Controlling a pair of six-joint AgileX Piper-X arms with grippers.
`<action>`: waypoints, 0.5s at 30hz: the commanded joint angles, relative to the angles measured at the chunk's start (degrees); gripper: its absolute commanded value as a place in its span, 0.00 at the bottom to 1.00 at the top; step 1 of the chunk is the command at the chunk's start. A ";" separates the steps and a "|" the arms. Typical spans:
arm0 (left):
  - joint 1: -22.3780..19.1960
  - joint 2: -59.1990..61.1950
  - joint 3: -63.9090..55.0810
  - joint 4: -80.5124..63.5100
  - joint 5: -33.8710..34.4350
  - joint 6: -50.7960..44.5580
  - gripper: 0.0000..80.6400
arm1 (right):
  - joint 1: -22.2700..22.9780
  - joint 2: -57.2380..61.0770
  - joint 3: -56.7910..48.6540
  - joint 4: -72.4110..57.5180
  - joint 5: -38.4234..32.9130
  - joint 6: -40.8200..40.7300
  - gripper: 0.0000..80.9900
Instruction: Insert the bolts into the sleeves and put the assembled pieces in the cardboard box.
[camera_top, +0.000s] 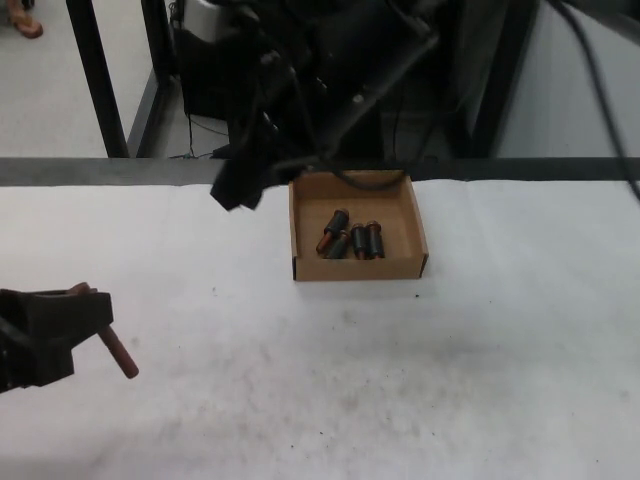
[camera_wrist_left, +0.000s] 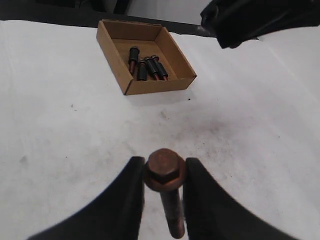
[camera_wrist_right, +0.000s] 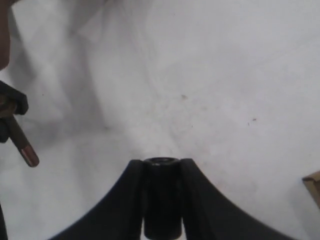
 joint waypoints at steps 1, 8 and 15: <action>-0.13 -0.63 -0.19 -1.20 1.83 0.47 0.01 | -0.24 -4.86 5.80 -6.18 -0.94 2.60 0.00; -0.13 -0.63 -0.19 -2.78 4.59 0.47 0.01 | 0.41 -17.64 27.76 -25.12 -0.94 10.03 0.00; -2.68 -0.63 -0.19 -3.47 8.18 0.96 0.01 | 2.43 -26.68 42.91 -39.07 -0.94 16.78 0.00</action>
